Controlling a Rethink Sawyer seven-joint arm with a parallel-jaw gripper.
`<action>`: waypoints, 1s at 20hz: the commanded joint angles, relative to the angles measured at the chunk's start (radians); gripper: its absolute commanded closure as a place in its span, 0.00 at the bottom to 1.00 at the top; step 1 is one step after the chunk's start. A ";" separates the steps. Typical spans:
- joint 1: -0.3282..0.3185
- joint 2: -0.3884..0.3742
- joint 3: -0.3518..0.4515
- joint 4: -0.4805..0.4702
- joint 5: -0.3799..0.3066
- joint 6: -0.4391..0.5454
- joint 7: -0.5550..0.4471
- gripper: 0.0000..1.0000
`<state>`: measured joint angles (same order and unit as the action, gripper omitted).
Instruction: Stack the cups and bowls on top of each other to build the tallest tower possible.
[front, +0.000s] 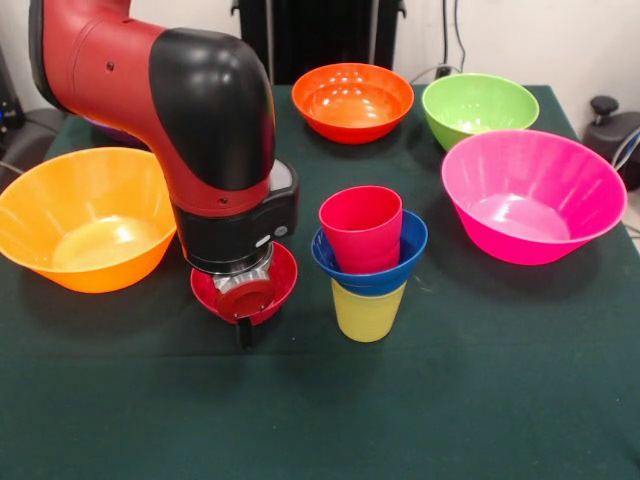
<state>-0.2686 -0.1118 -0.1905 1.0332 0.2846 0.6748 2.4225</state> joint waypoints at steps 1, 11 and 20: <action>0.003 0.016 0.092 0.025 -0.044 0.116 -0.033 0.00; 0.005 0.025 0.081 -0.012 -0.050 0.150 -0.036 1.00; 0.044 -0.008 0.070 0.058 -0.067 0.085 -0.010 1.00</action>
<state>-0.2615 -0.1474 -0.2020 1.0292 0.2843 0.7967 2.4225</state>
